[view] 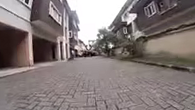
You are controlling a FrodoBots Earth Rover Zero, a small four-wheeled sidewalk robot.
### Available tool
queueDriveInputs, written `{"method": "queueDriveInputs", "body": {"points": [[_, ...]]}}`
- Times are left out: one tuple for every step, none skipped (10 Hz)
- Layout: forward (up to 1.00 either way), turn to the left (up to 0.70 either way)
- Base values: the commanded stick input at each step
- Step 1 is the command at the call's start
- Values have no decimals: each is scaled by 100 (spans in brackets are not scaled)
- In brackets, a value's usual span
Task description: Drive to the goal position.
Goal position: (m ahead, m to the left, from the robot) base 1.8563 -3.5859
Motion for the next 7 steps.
{"method": "queueDriveInputs", "body": {"points": [[70,0],[70,0],[70,0],[70,0],[70,0],[70,0],[70,0]]}}
